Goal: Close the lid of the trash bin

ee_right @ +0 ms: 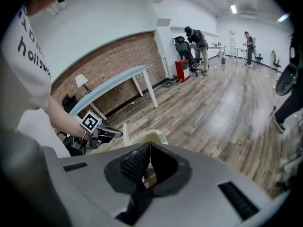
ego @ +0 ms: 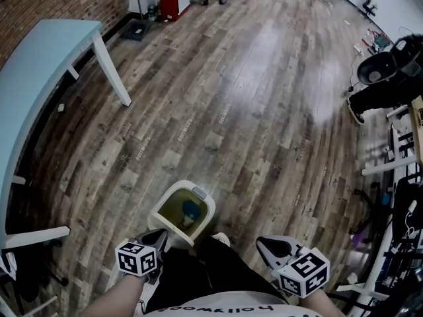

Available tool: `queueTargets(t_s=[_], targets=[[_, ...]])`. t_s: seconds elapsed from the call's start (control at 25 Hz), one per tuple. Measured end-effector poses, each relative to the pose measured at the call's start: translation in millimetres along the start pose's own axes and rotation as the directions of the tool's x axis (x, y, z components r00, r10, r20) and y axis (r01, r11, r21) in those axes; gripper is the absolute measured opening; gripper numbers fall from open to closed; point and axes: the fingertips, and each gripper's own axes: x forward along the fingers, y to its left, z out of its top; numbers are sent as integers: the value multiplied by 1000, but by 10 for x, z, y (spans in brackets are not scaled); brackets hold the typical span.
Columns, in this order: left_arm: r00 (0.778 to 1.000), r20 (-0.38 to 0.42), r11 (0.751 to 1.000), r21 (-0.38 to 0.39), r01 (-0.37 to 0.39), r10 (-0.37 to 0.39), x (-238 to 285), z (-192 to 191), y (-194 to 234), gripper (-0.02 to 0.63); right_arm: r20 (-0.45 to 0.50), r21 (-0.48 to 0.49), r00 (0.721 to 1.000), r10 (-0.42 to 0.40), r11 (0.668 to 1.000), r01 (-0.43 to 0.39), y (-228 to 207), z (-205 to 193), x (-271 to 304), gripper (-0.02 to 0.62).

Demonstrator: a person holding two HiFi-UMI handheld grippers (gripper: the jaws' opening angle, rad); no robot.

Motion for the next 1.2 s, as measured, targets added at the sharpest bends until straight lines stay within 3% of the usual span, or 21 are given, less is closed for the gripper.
queueTargets(t_s=[0.24,0.48,0.84,1.0,1.2], targets=[[998,61,999,-49,3,0,311,134,-24,8,54,129,998,27,991,-34,-185,-9,-158,9],[993,92,996,-53,-72,77,636,244,15,7,6,134,1000,13,991,-14,-382,-331,-153,9],[990,42,990,-47,-135,137,1174,272,99,8,-35,290,999,29,957,-17,-604,-1078,-36,9],[990,35,990,-34,-137,138,1306,328,181,8,-29,285,999,22,958,-12,-616,-1155,-48,9],[985,12,984,-53,-171,172,1605,270,292,7,-13,350,1000,-18,936,21,-773,-1325,-194,9]])
